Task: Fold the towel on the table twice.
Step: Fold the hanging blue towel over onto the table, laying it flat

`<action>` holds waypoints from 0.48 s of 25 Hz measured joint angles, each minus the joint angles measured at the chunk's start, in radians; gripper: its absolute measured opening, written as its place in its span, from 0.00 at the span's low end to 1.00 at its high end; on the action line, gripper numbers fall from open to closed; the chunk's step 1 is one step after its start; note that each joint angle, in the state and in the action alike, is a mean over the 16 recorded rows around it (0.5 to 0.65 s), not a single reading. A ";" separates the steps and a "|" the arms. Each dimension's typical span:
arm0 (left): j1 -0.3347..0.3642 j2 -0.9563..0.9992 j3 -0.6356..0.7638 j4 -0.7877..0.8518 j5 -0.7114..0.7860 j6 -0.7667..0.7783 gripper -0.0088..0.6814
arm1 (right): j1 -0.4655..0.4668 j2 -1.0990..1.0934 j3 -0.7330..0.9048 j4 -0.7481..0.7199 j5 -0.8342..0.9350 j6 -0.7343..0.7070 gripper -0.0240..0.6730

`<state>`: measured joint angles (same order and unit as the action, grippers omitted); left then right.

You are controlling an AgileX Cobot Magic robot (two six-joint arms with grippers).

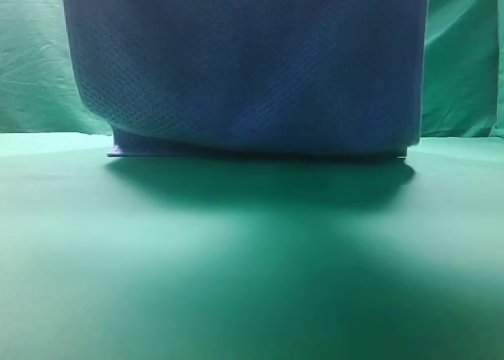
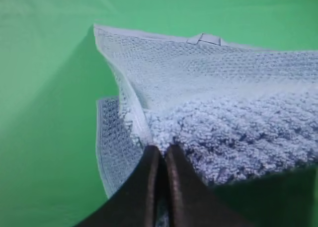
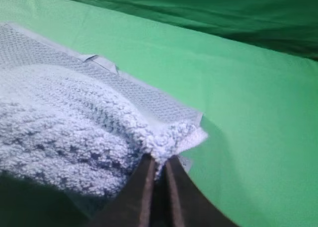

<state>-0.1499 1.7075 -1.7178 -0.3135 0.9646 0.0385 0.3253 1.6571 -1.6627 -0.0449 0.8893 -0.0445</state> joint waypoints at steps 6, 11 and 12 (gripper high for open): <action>-0.002 -0.198 0.308 -0.094 -0.088 0.078 0.01 | 0.018 -0.168 0.253 0.008 -0.059 0.006 0.03; -0.003 -0.347 0.528 -0.157 -0.133 0.134 0.01 | 0.057 -0.288 0.410 0.008 -0.079 0.019 0.03; -0.004 -0.373 0.565 -0.165 -0.139 0.141 0.01 | 0.067 -0.309 0.436 0.007 -0.080 0.023 0.03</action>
<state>-0.1535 1.3347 -1.1530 -0.4789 0.8257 0.1799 0.3926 1.3482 -1.2266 -0.0381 0.8088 -0.0217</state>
